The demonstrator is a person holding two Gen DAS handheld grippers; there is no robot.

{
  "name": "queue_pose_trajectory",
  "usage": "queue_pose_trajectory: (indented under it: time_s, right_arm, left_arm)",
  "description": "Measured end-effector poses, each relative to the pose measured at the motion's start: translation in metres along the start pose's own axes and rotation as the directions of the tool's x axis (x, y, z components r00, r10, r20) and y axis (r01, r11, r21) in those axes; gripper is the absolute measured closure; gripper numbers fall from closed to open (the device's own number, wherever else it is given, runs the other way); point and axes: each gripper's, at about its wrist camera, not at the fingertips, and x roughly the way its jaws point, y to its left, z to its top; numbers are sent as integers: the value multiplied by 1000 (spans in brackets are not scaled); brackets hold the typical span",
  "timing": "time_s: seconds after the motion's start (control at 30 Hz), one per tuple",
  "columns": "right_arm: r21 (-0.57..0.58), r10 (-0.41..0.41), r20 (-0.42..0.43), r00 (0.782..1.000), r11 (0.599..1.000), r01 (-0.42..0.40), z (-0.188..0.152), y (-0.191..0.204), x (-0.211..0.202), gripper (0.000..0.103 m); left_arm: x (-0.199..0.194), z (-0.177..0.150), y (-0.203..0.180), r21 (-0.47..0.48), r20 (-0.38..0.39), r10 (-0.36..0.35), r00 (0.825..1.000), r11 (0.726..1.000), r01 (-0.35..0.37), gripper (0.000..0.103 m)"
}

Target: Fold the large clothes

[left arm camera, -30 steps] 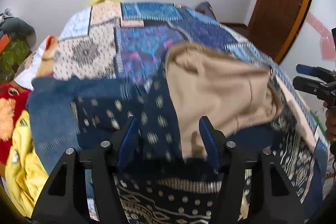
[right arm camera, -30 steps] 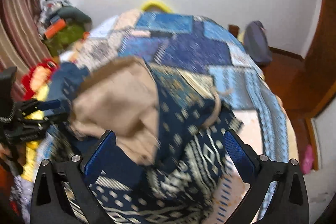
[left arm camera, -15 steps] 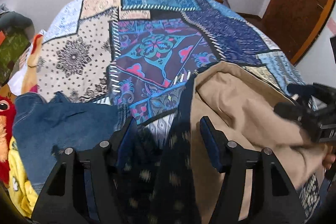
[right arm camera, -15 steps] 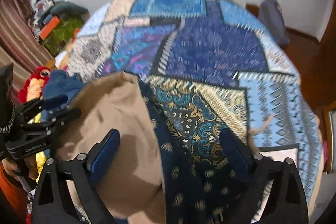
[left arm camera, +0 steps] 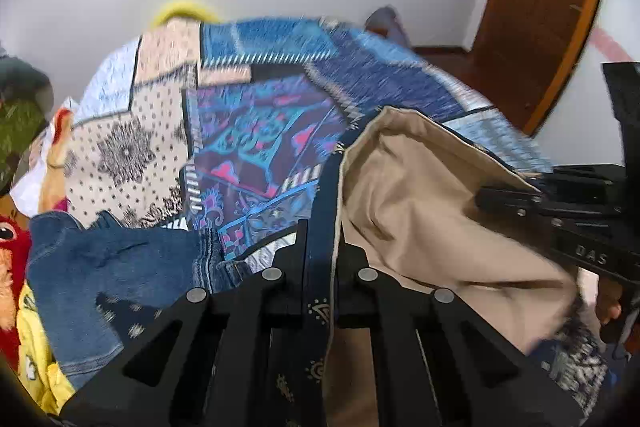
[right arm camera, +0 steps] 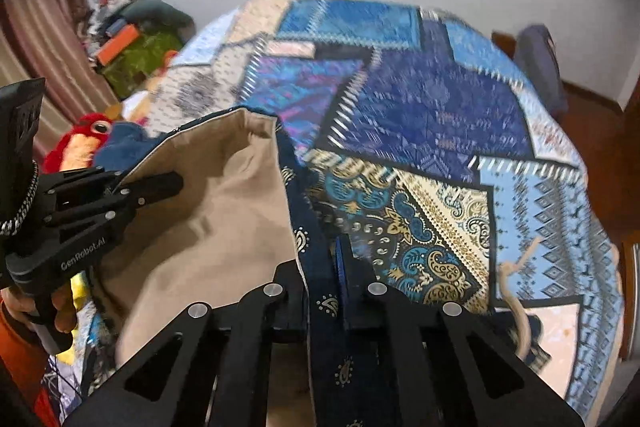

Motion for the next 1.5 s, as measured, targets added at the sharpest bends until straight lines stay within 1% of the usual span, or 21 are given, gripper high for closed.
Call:
queue_pose_trajectory:
  time_s: [0.07, 0.13, 0.17, 0.3, 0.43, 0.5, 0.63, 0.7, 0.73, 0.77, 0.8, 0.83, 0.87, 0.93, 1.03, 1.07, 1.2, 1.27, 1.3, 1.4, 1.5]
  right_arm:
    - [-13, 12, 33, 999, 1000, -12, -2, 6, -20, 95]
    - [-41, 15, 88, 996, 999, -11, -10, 14, -48, 95]
    - [-45, 12, 99, 995, 999, -7, -13, 16, -56, 95]
    - [-5, 54, 125, 991, 999, -53, -40, 19, -97, 95]
    - [-23, 66, 139, 988, 998, -63, -74, 29, -131, 95]
    - [-30, 77, 135, 988, 997, -73, -92, 35, -146, 95]
    - [-52, 65, 129, 990, 997, -59, -121, 49, -172, 95]
    - [-47, 74, 117, 990, 996, -69, -130, 53, -181, 94]
    - [-41, 80, 109, 991, 996, -76, -135, 55, -185, 94]
    - [-34, 74, 102, 992, 997, -71, -140, 57, -188, 94]
    - [-29, 60, 90, 994, 998, -58, -145, 59, -191, 94]
    - [-31, 51, 77, 996, 998, -49, -148, 61, -193, 94]
    - [-36, 48, 65, 997, 998, -45, -151, 63, -194, 94]
    - [-41, 53, 30, 998, 998, -51, -158, 66, -198, 94]
    - [-46, 41, -1, 999, 998, -41, -166, 68, -205, 94]
    - [-53, 33, -4, 999, 998, -34, -167, 69, -207, 94]
    - [-91, 3, 0, 1000, 996, -3, -176, 71, -220, 94]
    - [-92, 27, -3, 1000, 995, -27, -181, 69, -227, 94]
    - [-91, 36, -2, 999, 995, -36, -182, 68, -230, 94]
    - [-87, 29, 17, 999, 996, -27, -182, 66, -239, 94]
    - [-76, 8, 29, 1000, 997, -6, -176, 64, -235, 94]
  left_arm:
    - [-24, -2, -5, 10, 27, -19, 999, 1000, 19, 96]
    - [-51, -8, -10, 15, 52, -39, 998, 999, 38, 96]
    - [-61, -11, -12, 11, 60, -52, 997, 999, 52, 96]
    - [-92, -28, -16, 3, 64, -86, 994, 996, 86, 96]
    - [-119, -54, -31, 63, 39, -63, 997, 996, 60, 96]
    - [-130, -67, -37, 80, 22, -50, 998, 996, 48, 96]
    - [-149, -89, -44, 95, -4, -45, 999, 994, 45, 95]
    - [-158, -100, -48, 106, -7, -37, 999, 994, 37, 90]
    - [-165, -107, -51, 115, -4, -30, 1000, 993, 31, 83]
    - [-169, -112, -53, 119, -3, -25, 1000, 993, 25, 68]
    - [-173, -115, -54, 121, 0, -22, 1000, 992, 21, 61]
    - [-179, -120, -56, 127, 10, -17, 1000, 992, 16, 50]
    - [-184, -124, -57, 135, 17, -11, 1000, 991, 8, 47]
    - [-195, -131, -60, 157, 25, 9, 1000, 988, -13, 47]
    - [-210, -136, -60, 163, 44, 15, 999, 986, -22, 41]
    - [-214, -137, -59, 160, 50, 11, 999, 987, -19, 38]
    - [-233, -138, -52, 119, 76, -15, 997, 993, 6, 38]
    - [-238, -138, -49, 111, 92, -13, 996, 994, 2, 36]
    - [-240, -138, -47, 109, 104, 0, 995, 994, -12, 35]
    - [-237, -136, -43, 99, 114, 30, 993, 994, -42, 32]
    - [-219, -135, -36, 60, 84, 30, 996, 998, -35, 32]
